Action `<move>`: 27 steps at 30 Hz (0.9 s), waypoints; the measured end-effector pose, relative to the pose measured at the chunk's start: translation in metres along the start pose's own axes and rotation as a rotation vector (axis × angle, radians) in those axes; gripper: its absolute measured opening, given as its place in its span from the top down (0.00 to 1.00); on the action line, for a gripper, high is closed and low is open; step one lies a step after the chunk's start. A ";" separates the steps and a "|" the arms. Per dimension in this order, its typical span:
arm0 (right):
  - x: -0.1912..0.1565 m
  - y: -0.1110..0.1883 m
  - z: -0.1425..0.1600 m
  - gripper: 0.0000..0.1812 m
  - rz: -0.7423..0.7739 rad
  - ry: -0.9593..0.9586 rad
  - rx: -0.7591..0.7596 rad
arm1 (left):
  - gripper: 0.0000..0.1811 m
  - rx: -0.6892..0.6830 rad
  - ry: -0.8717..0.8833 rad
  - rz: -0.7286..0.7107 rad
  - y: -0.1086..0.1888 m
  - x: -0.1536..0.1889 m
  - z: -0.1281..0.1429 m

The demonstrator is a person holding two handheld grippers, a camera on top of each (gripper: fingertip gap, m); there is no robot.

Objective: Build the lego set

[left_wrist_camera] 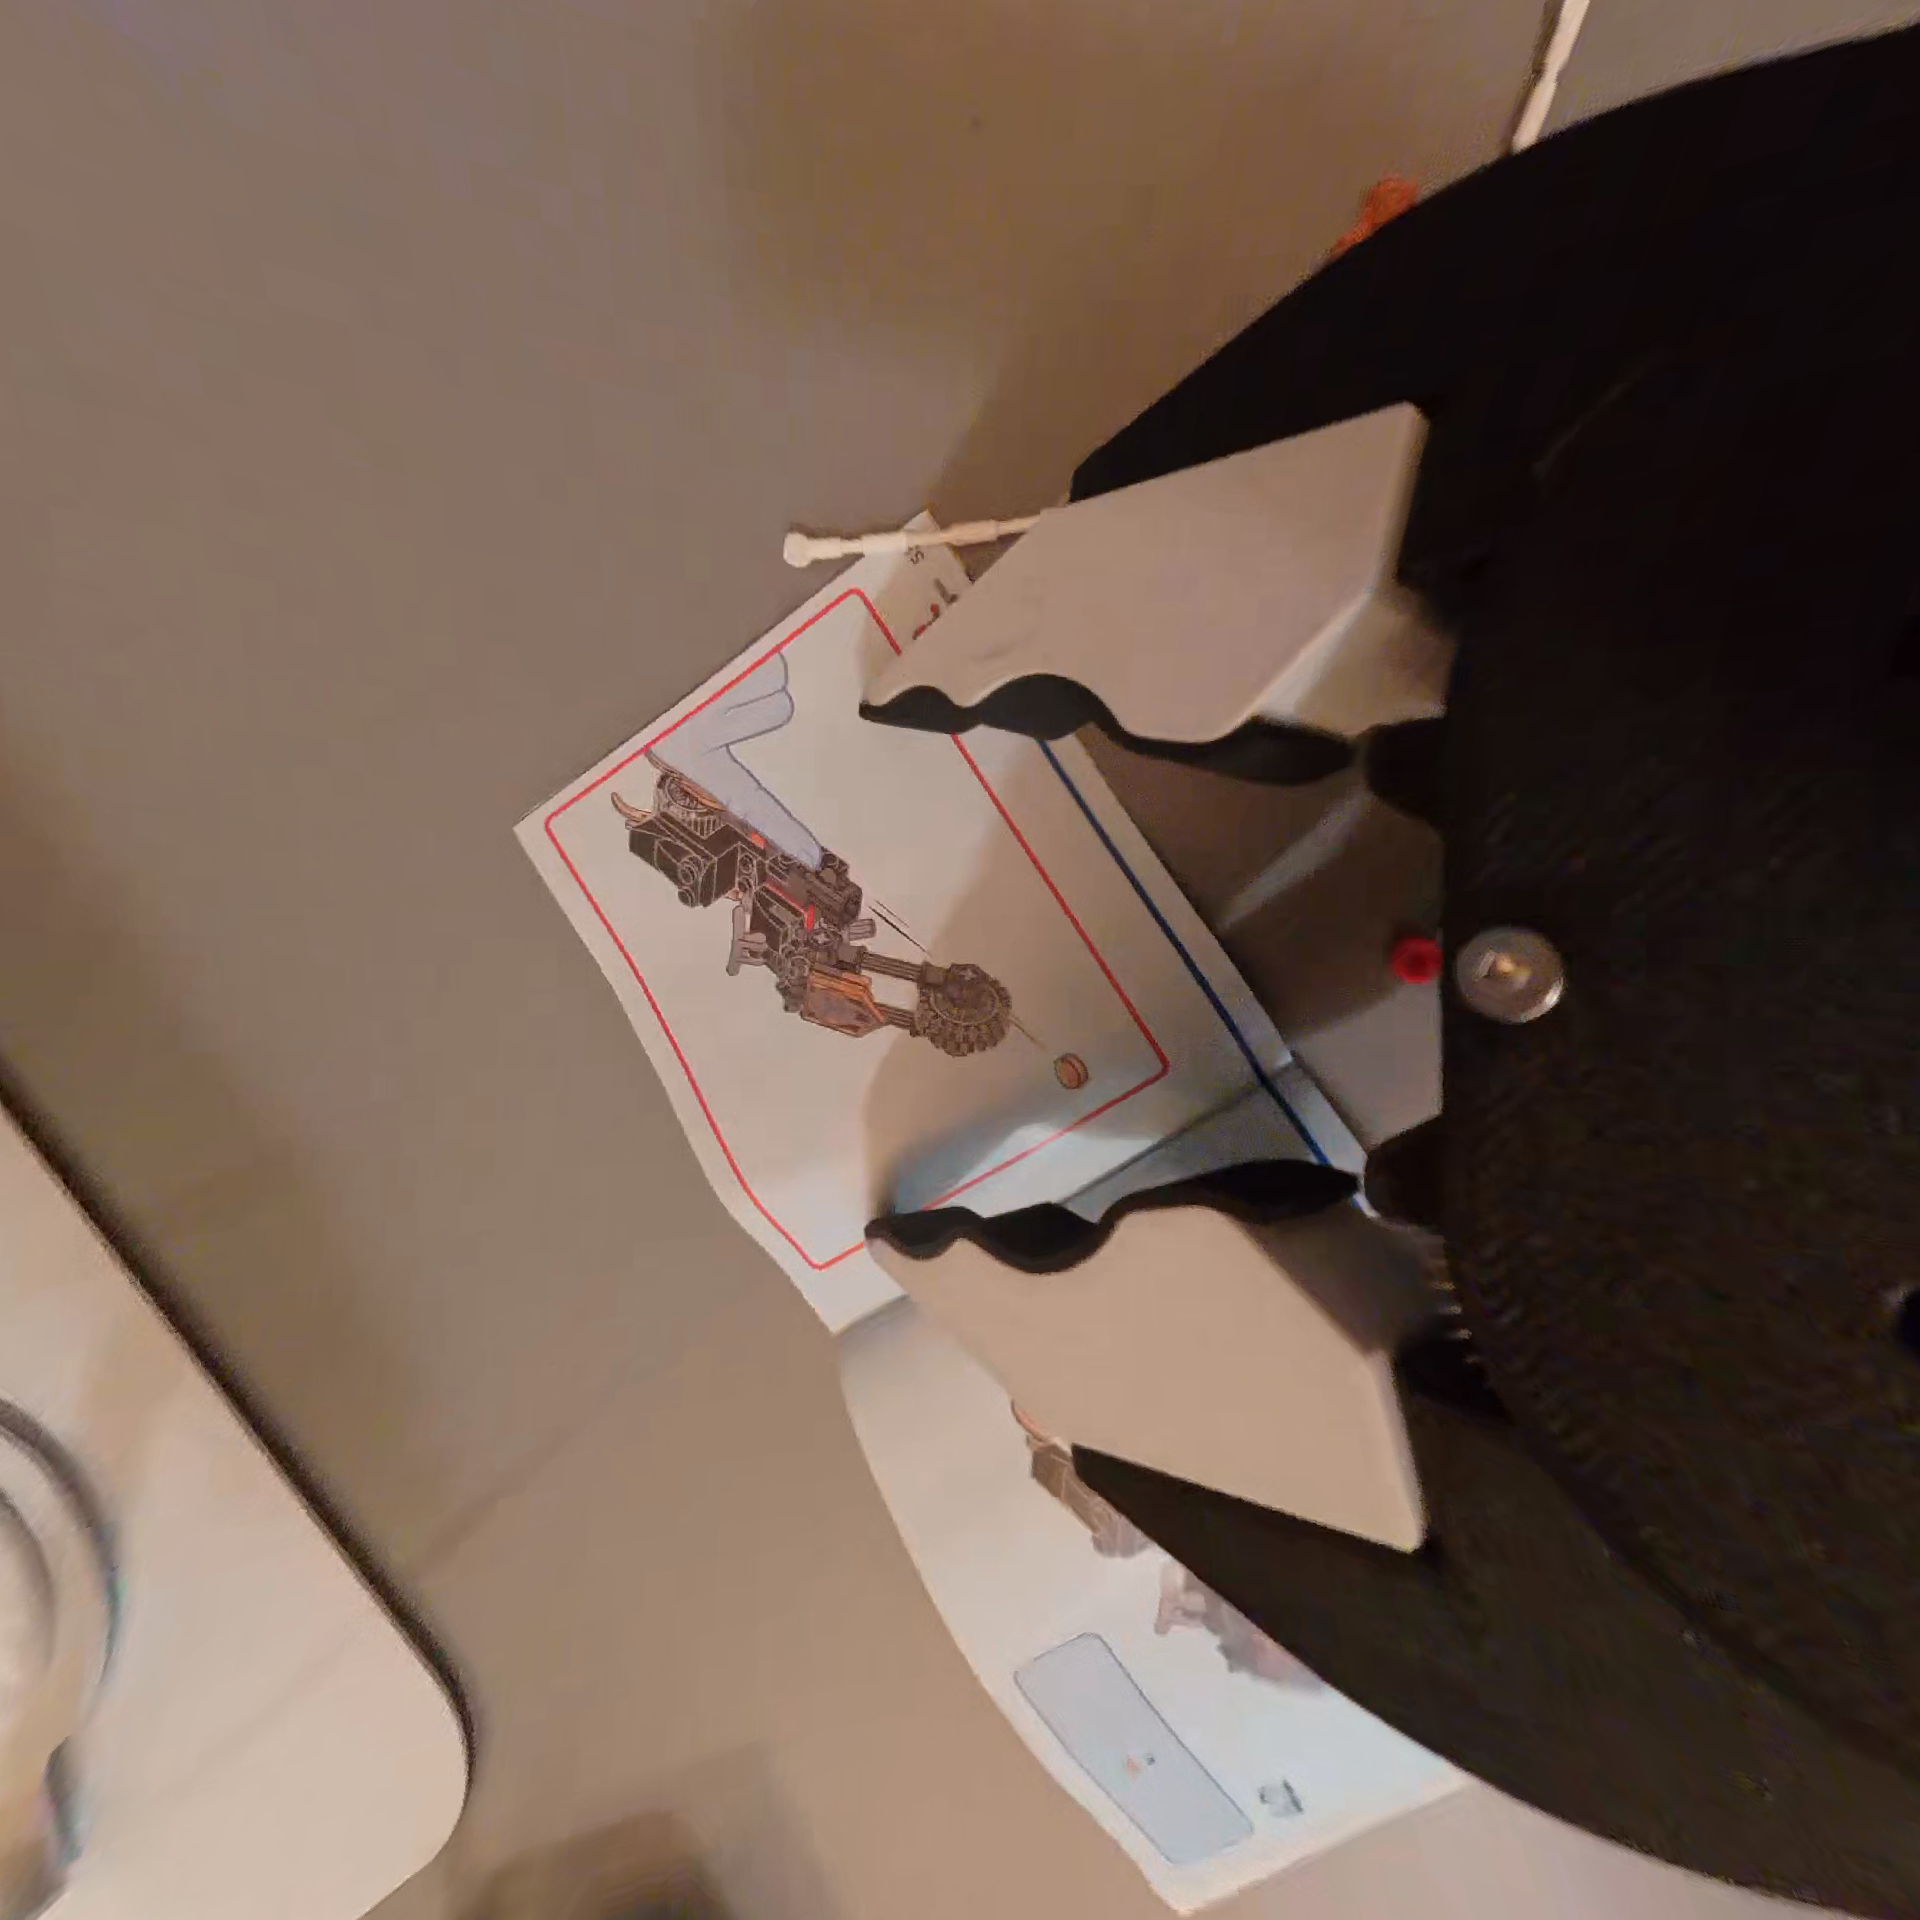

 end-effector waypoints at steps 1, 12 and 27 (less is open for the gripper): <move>0.000 0.000 0.000 0.73 -0.002 -0.005 -0.002 | 0.49 0.013 0.019 0.018 -0.001 0.000 0.001; 0.004 0.000 -0.001 0.72 -0.015 -0.062 0.009 | 0.78 0.049 0.059 0.001 0.007 -0.020 0.001; 0.003 0.001 -0.001 0.72 -0.022 -0.072 0.017 | 0.72 0.278 0.284 -0.115 0.073 -0.100 0.015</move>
Point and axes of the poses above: each gripper's, where its closed fingertips meet, y back along the fingers, z out of its underside, x = y × z across the jaws, the point moved 6 cm from there along y, back along the fingers, and after that the axes turned 7 degrees about z, right-handed, at the moved point
